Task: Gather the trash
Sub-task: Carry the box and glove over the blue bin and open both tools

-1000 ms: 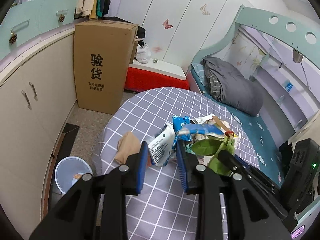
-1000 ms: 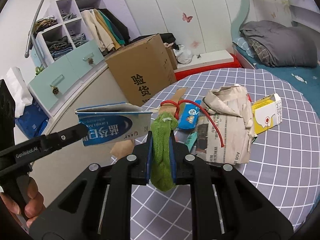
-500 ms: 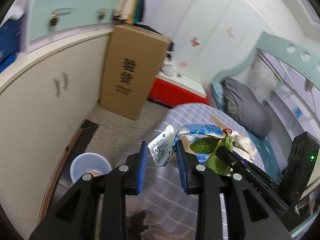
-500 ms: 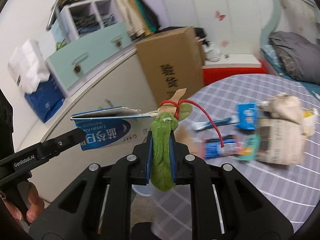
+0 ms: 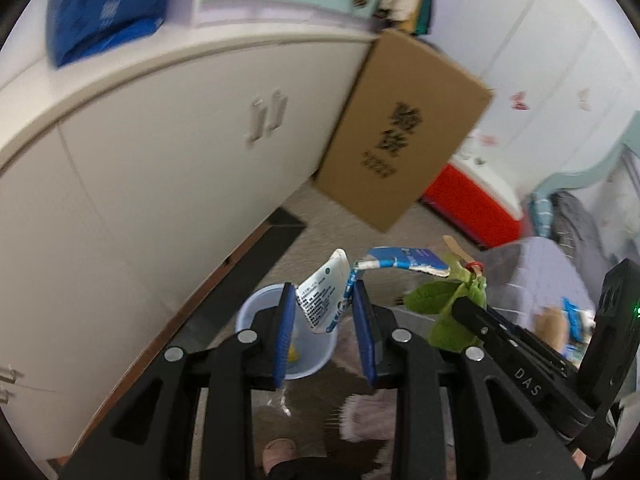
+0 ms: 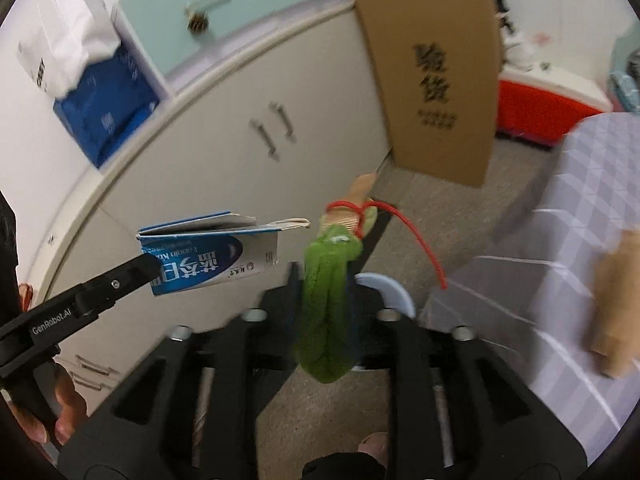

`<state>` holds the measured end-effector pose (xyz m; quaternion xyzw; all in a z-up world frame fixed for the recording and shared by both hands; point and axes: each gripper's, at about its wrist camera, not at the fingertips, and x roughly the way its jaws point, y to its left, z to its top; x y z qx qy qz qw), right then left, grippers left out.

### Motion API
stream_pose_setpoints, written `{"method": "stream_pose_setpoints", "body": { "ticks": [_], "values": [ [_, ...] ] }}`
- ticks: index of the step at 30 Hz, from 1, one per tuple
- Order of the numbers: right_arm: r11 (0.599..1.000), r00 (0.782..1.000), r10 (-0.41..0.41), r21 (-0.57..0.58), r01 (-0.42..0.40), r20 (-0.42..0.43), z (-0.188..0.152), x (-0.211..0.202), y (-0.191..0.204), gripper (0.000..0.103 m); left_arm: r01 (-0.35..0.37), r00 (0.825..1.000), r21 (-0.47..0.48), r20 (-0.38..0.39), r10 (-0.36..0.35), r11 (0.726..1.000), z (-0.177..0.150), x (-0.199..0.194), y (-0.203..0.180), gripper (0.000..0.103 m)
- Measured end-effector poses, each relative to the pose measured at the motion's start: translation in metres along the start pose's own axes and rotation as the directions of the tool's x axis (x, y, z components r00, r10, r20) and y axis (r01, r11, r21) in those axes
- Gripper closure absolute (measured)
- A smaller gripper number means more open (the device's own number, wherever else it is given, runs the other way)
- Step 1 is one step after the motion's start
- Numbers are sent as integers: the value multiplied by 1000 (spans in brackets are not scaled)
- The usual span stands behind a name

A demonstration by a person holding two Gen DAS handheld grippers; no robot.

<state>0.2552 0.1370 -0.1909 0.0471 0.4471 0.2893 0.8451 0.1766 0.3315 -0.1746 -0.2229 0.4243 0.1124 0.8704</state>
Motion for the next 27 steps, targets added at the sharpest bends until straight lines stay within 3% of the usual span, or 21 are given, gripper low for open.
{"method": "stream_pose_setpoints", "body": {
  "ticks": [1,2,6,11,25,27],
  "values": [
    [1000,1000,-10,-8,10,-15,1,10,2,39,-12,1000,-11,-15,12,1000,1,9,7,76],
    [1000,999,-18,-18,18,-27,1,20,4,37,-26,999,-17,-28,26,1000,1,17,11,76],
    [999,997,-41,-35,38,-72,-1,47,8,37,-59,996,-27,-75,57,998,-3,42,21,75],
    [998,996,-61,-28,59,-72,-4,48,5,37,-71,992,-11,-107,69,997,-7,62,19,75],
    [991,991,-120,-49,122,57,9,12,2,37,-66,991,33,-111,69,997,2,79,-7,73],
    [990,987,-133,-37,136,90,10,4,-2,37,-69,992,49,-98,73,996,6,77,-14,68]
  ]
}}
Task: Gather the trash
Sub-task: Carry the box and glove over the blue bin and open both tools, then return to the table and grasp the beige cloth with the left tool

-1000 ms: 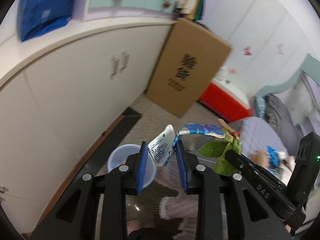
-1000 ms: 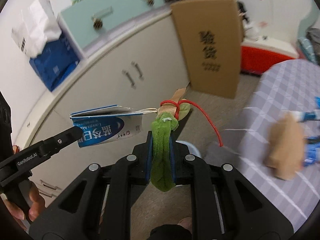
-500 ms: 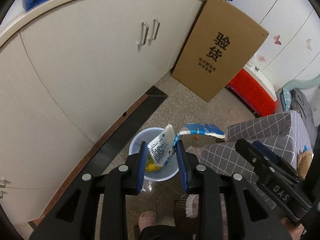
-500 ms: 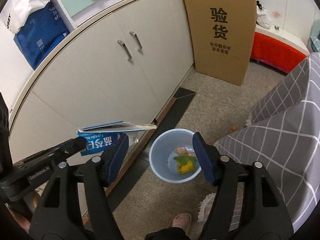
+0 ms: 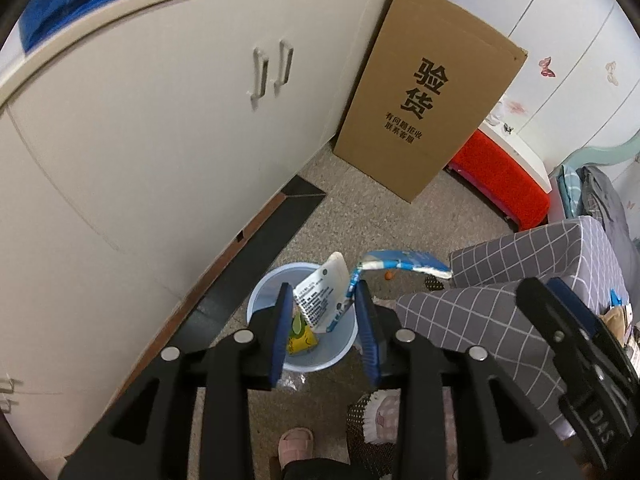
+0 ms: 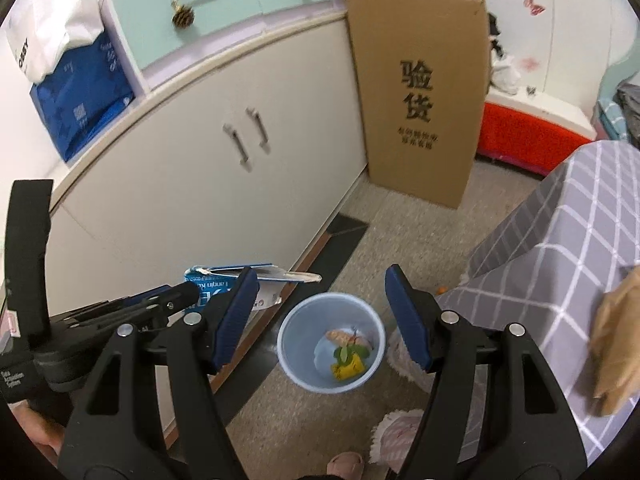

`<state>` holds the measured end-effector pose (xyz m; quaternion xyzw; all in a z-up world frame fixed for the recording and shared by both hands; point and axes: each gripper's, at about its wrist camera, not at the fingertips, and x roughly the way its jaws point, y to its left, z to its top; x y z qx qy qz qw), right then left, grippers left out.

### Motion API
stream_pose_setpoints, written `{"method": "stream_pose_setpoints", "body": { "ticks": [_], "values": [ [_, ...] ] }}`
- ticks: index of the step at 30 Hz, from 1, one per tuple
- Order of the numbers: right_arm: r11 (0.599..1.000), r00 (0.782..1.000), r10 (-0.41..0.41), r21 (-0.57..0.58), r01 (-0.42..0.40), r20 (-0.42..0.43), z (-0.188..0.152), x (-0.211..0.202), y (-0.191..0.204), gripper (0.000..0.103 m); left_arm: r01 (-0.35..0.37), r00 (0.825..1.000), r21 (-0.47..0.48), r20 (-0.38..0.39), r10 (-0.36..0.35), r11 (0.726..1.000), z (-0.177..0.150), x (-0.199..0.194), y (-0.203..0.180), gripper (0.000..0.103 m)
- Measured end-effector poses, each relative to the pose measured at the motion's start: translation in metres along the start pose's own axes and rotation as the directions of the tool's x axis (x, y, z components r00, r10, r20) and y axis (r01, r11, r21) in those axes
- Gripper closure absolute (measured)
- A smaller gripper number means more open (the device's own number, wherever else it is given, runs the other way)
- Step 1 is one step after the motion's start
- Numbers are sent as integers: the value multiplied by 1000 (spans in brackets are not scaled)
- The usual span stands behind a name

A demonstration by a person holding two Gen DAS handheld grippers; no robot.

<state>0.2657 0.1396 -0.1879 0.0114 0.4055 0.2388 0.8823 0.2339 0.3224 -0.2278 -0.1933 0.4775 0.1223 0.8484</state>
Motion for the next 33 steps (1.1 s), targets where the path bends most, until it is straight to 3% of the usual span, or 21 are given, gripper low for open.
{"method": "stream_pose_setpoints", "body": {
  "ticks": [1,3,6,23,33],
  "values": [
    [1000,1000,-5,6,4,8,1,-2,-1,37,3,1000,8,8,-3,1000,2,-2,-3,66],
    [1000,1000,-14,19,13,21,3,-6,-7,37,1,1000,16,16,-1,1000,5,-5,-10,47],
    [999,999,-19,39,18,31,4,-12,-14,36,-1,1000,8,31,1,1000,6,-12,-16,38],
    [998,994,-4,70,-4,108,-3,-87,-31,36,30,994,57,103,-36,998,-26,-78,-61,37],
    [987,980,-81,152,53,180,-24,-152,-82,35,115,985,166,110,-134,979,-58,-109,-134,33]
  ]
}}
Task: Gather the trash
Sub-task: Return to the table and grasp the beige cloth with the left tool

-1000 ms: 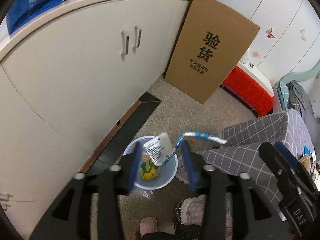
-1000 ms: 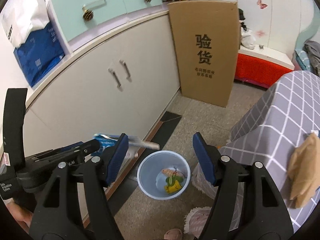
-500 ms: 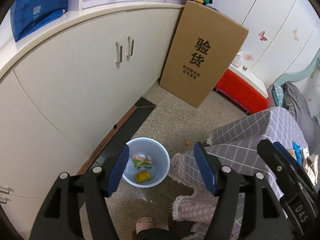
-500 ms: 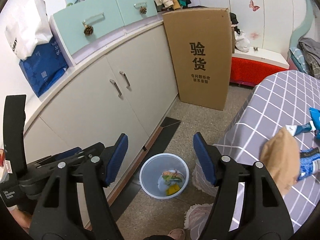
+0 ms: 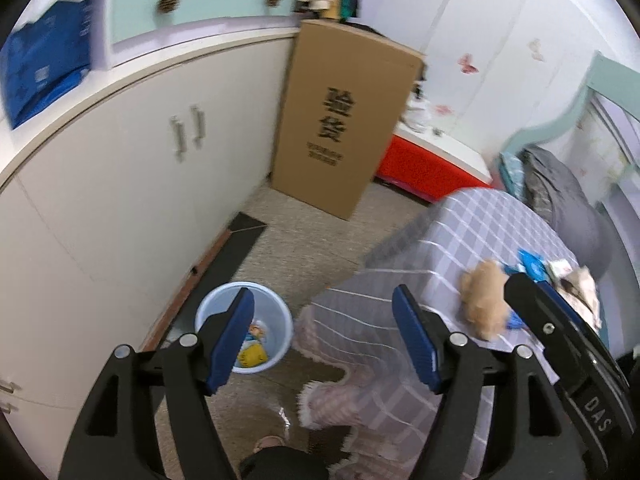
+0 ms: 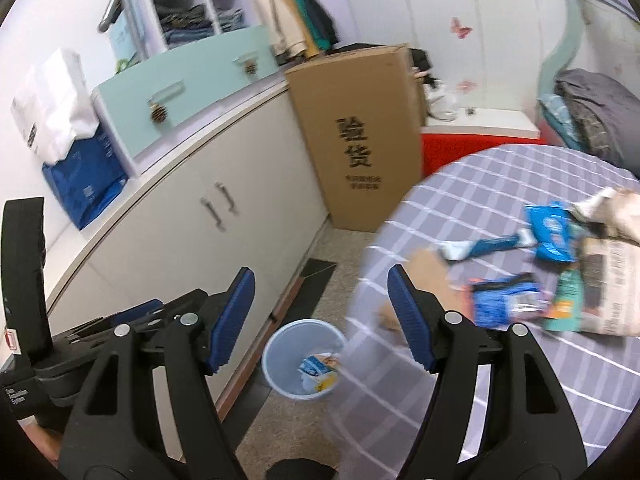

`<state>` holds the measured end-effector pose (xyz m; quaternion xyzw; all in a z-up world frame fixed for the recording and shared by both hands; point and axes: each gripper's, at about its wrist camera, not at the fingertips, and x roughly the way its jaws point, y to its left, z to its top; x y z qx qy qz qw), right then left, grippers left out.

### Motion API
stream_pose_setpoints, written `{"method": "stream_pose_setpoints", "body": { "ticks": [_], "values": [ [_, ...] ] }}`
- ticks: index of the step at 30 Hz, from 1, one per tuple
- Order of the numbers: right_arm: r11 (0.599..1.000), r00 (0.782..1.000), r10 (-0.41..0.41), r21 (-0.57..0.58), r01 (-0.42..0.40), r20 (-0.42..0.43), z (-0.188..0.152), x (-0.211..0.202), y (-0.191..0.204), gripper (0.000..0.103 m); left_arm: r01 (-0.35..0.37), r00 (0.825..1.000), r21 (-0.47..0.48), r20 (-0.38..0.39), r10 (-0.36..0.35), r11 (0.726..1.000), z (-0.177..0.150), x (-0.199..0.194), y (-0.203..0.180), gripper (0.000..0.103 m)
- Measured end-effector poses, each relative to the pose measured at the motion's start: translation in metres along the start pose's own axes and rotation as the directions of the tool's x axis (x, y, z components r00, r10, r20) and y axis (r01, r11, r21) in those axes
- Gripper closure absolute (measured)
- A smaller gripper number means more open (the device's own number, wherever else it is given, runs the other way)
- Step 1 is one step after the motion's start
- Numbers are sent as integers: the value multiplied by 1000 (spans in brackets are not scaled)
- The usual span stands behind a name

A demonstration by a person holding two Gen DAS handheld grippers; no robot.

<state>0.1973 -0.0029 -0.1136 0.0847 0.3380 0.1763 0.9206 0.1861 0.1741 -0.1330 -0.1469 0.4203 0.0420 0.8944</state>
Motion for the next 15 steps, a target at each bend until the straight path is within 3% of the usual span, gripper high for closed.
{"method": "stream_pose_setpoints", "body": {
  "ticks": [8,15],
  "values": [
    [991,995,-90,107,86,40,-1,-40,-79,35,84,995,95,-59,-79,992,-15,17,-81,33],
    [976,990,-133,180,124,39,-4,-57,-133,35,119,989,138,-103,-105,983,-22,38,-127,33]
  ]
}}
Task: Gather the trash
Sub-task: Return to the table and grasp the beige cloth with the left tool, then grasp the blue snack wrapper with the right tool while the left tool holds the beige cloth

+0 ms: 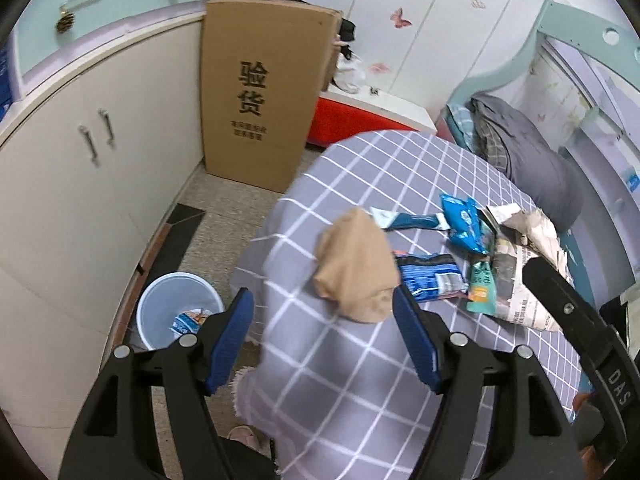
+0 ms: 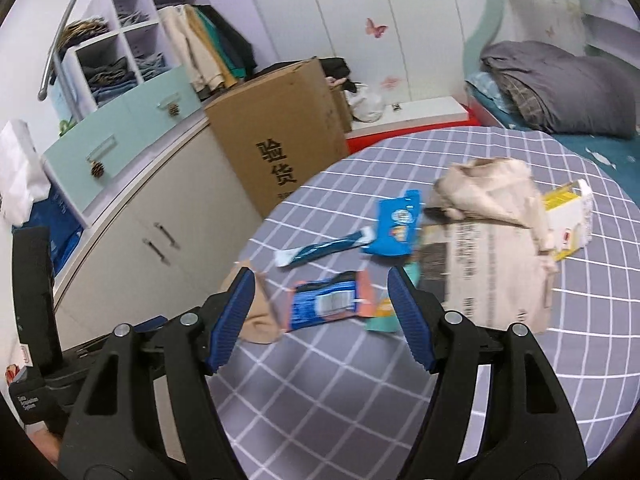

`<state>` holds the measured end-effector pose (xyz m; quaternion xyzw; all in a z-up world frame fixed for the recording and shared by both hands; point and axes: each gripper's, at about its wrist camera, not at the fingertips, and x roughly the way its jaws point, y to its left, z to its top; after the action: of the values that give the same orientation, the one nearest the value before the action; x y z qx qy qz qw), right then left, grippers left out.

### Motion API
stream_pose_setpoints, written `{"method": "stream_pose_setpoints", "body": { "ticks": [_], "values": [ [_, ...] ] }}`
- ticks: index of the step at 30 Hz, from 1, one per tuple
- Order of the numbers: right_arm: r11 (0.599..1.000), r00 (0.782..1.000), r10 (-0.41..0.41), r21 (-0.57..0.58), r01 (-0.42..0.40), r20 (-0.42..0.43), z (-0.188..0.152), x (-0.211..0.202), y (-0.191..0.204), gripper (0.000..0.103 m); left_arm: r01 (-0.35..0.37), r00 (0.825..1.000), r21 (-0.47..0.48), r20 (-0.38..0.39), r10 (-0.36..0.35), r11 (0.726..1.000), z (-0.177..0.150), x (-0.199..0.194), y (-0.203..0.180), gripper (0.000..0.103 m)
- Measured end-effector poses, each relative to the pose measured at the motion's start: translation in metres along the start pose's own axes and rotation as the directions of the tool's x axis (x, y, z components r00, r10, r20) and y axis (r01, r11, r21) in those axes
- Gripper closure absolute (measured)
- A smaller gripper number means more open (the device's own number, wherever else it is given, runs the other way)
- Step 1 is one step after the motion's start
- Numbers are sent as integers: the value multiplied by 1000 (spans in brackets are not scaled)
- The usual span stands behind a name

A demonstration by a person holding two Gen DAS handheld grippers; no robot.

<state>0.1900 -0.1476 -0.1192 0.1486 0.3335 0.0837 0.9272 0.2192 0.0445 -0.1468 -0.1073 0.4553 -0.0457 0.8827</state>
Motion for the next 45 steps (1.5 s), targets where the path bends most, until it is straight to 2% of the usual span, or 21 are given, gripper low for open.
{"method": "stream_pose_setpoints", "body": {
  "ticks": [4,11,12,13,15,21,25,28,29,33,36,39,43,45],
  "values": [
    [1000,1000,-6,6,6,-1,1,-1,-13,35,-9,1000,18,-15,9,1000,7,20,-16,33],
    [1000,1000,-9,-21,9,-14,4,7,-15,35,-8,999,31,-51,9,999,9,48,-22,35],
    [1000,1000,-9,-27,8,-17,4,10,-14,35,0,999,32,-48,2,1000,9,50,-21,49],
    [999,1000,-9,-33,8,-20,5,12,-12,35,20,998,30,-54,-18,999,10,52,-20,58],
    [999,1000,-6,-40,5,-26,5,17,-9,35,48,996,26,-74,-45,999,11,57,-19,97],
    [998,998,-3,-69,-1,-61,7,33,4,35,46,999,12,19,-47,999,19,37,-6,98],
    [992,992,-8,-125,-8,-128,2,46,15,35,20,998,-10,51,-19,1000,24,22,8,98],
    [975,981,-27,-220,-16,-193,-1,58,25,34,1,999,-16,52,0,1000,20,16,16,98],
    [965,977,-40,-261,-16,-210,-2,61,28,29,-7,999,-16,51,8,1000,18,14,20,98],
    [899,957,-144,-438,19,-253,-6,73,34,26,-12,999,-31,39,13,999,10,9,29,97],
    [880,933,-179,-475,9,-313,-9,86,26,26,-11,1000,-37,29,12,999,5,10,31,97],
    [861,920,-188,-508,-13,-343,-14,96,25,26,-2,1000,-40,9,2,999,2,15,30,97],
    [831,928,-186,-556,-28,-324,-19,105,35,26,5,1000,-36,0,-5,999,0,16,28,97],
    [831,929,-173,-555,-40,-326,-18,109,37,26,7,1000,-35,-2,-7,999,0,16,28,97]
  ]
}}
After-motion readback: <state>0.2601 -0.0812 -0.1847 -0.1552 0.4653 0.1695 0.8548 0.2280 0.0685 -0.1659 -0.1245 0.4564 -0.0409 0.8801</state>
